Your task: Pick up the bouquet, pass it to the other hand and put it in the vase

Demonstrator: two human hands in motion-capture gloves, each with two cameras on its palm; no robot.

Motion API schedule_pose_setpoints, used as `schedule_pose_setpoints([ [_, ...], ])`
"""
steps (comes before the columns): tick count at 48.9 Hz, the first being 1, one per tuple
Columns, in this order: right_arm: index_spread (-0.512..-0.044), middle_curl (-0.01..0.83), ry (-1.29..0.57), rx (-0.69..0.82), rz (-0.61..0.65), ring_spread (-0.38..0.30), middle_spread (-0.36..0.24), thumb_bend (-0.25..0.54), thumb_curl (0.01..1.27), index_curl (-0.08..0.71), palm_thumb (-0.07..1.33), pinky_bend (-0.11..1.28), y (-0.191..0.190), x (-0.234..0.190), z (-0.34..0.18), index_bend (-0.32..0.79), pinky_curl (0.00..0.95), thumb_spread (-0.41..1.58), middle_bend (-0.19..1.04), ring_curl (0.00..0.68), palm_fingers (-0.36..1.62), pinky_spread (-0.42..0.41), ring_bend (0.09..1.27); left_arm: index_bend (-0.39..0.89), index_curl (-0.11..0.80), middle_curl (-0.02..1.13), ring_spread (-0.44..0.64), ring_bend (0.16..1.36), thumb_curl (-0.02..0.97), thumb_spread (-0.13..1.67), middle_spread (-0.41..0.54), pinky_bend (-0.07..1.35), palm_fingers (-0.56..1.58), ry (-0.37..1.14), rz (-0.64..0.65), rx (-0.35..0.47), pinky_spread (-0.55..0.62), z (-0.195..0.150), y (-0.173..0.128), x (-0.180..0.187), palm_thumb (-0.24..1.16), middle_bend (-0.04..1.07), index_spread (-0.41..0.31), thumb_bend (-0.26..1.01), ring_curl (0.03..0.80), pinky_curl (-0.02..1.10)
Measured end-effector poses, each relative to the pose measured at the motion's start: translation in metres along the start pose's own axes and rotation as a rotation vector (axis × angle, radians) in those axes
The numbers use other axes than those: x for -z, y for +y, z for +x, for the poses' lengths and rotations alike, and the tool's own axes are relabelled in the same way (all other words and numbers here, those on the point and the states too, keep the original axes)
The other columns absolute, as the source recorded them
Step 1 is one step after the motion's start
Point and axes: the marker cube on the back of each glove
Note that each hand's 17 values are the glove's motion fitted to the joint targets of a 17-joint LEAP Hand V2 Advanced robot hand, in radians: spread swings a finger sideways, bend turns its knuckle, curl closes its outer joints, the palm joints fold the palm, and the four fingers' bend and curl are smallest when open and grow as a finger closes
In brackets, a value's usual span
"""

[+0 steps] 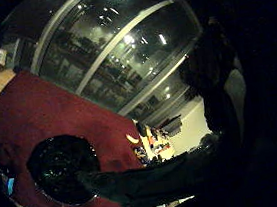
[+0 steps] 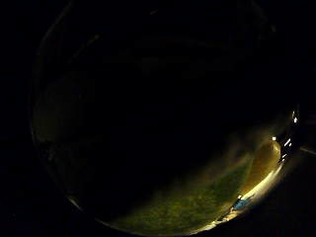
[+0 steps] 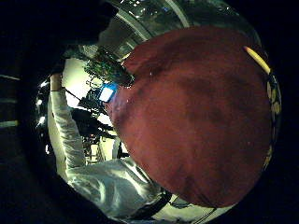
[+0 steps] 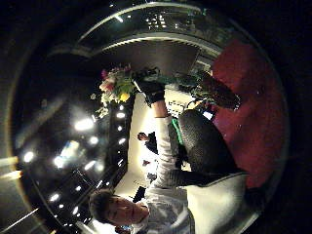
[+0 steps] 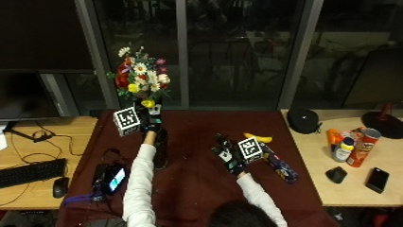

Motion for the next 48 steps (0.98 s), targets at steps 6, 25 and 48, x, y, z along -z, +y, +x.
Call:
schedule_pose_setpoints([
  [6,-0.364,0.371,-0.009,0.052,-0.004,-0.041,-0.107,-0.025,0.41,0.246,0.54,0.49,-0.003,0.001,0.005,0.12,0.343,1.13,0.22,0.327,0.38,0.214,0.43,0.32,0.564,0.55,-0.37,0.74,0.750,0.38,-0.333,0.67,1.33,-0.028,-0.132,0.108,-0.40,-0.026,0.012,0.012,0.73,0.70,-0.333,-0.05,0.472,0.48],
  [25,-0.334,0.366,-0.061,-0.046,-0.005,-0.057,-0.109,-0.019,0.36,0.234,0.48,0.49,0.000,-0.003,0.035,0.12,0.348,1.21,0.19,0.341,0.49,0.163,0.48,0.03,0.289,0.31,0.37,0.44,0.491,0.84,0.306,0.26,-0.30,-0.329,-0.517,0.315,0.40,-0.157,0.098,0.077,0.40,0.15,0.092,-0.05,0.299,0.30],
  [48,-0.315,0.357,-0.055,-0.085,0.022,-0.057,-0.133,-0.016,0.33,0.246,0.48,0.45,-0.006,0.007,0.072,0.13,0.346,1.24,0.19,0.340,0.50,0.164,0.45,0.07,0.136,0.22,0.54,0.40,0.390,0.84,0.426,0.20,-0.26,-0.430,-0.542,0.238,0.54,-0.150,0.098,0.096,0.36,0.14,0.138,-0.04,0.261,0.28],
])
